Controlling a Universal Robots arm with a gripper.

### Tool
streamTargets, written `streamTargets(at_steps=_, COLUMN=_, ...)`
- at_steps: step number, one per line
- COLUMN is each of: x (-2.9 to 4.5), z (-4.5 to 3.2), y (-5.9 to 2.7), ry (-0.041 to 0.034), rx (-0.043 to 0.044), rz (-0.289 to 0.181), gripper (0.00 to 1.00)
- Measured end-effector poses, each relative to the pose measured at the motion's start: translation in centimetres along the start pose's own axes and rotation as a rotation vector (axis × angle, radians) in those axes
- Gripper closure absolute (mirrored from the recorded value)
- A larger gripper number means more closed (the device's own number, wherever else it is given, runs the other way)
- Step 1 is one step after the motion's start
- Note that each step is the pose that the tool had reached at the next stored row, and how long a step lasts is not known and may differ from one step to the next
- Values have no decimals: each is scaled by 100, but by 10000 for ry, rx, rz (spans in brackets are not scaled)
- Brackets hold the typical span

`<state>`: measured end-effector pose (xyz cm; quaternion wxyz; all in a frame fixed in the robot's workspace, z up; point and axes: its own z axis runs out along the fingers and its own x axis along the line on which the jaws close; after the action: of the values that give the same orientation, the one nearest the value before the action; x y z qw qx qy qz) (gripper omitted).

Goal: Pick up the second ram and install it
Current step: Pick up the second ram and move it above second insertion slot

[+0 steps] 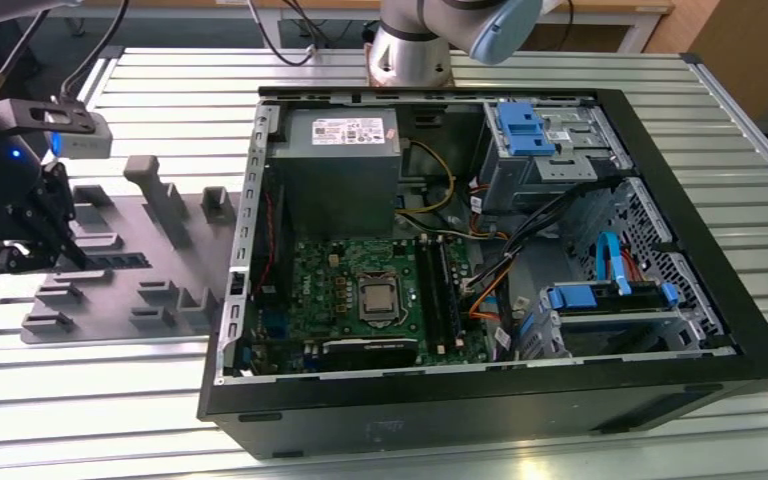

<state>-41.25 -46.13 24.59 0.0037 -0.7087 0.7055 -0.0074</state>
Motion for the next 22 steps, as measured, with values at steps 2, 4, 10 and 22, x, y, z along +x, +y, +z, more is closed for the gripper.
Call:
streamTargets(at_steps=2, x=0, z=-5, y=0, ry=1, rx=-2, rz=0, gripper=86)
streamTargets(at_steps=4, x=0, z=-9, y=0, ry=1, rx=-1, rz=0, gripper=86)
streamTargets(at_steps=10, x=0, z=-21, y=0, ry=1, rx=-2, rz=0, gripper=86)
streamTargets(at_steps=22, x=0, z=-46, y=-1, ry=1, rx=-2, rz=0, gripper=86)
